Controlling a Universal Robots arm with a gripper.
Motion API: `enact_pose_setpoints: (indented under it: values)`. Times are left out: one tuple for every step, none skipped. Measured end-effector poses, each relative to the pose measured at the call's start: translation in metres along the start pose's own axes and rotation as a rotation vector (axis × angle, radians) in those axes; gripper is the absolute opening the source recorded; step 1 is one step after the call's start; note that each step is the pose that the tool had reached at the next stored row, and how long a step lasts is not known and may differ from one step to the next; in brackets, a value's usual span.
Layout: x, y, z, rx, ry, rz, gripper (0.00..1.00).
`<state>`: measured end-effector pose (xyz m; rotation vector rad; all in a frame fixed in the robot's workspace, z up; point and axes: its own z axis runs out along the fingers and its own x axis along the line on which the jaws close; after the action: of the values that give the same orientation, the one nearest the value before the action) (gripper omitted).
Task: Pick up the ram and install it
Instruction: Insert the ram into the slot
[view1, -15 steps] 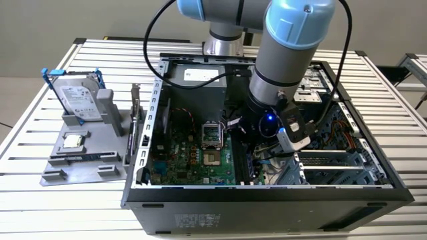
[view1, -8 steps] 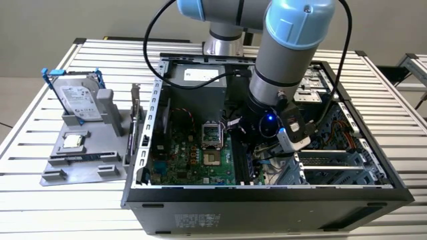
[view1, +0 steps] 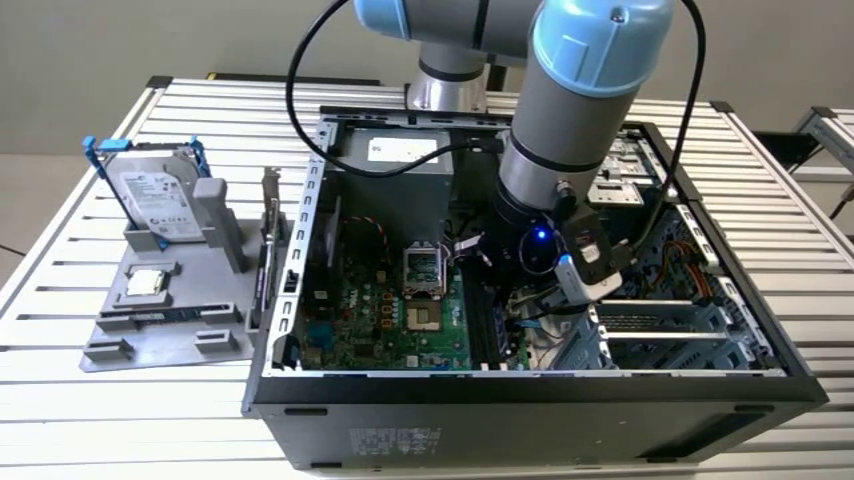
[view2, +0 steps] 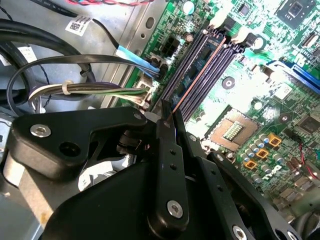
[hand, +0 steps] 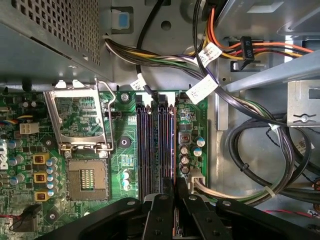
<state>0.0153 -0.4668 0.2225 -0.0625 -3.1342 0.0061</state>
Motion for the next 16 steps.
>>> enact_pose_setpoints:
  values:
    - [0.0000,0.0000,0.0000,0.0000,0.0001,0.000,0.00]
    - [0.0000,-0.0004,0.0000,0.0000,0.0000,0.000,0.00]
    - [0.0000,-0.0007,0.0000,0.0000,0.0000,0.000,0.00]
    - [-0.0001,-0.0011,0.0000,0.0001,0.0001,0.000,0.00]
    - [-0.0001,-0.0018,0.0000,0.0001,0.0001,0.000,0.00]
    - [-0.0001,-0.0021,0.0000,0.0000,0.0000,0.000,0.00]
    - [-0.0001,-0.0021,0.0001,0.0001,0.0001,0.000,0.00]
    - [0.0000,-0.0021,0.0002,0.0002,0.0001,0.000,0.00]
    - [0.0001,-0.0021,0.0004,0.0001,0.0001,-0.001,0.00]
    - [0.0001,-0.0021,0.0006,0.0000,0.0000,-0.001,0.00]
    - [0.0002,-0.0022,0.0007,0.0001,0.0000,-0.001,0.00]
    - [0.0003,-0.0022,0.0010,0.0001,0.0001,-0.001,0.00]
    - [0.0003,-0.0021,0.0014,-0.0001,0.0000,-0.001,0.00]
    - [0.0003,-0.0021,0.0018,0.0001,0.0000,-0.002,0.00]
    - [0.0003,-0.0022,0.0021,0.0002,0.0001,-0.002,0.00]
    - [0.0004,-0.0022,0.0023,0.0002,0.0001,-0.002,0.00]
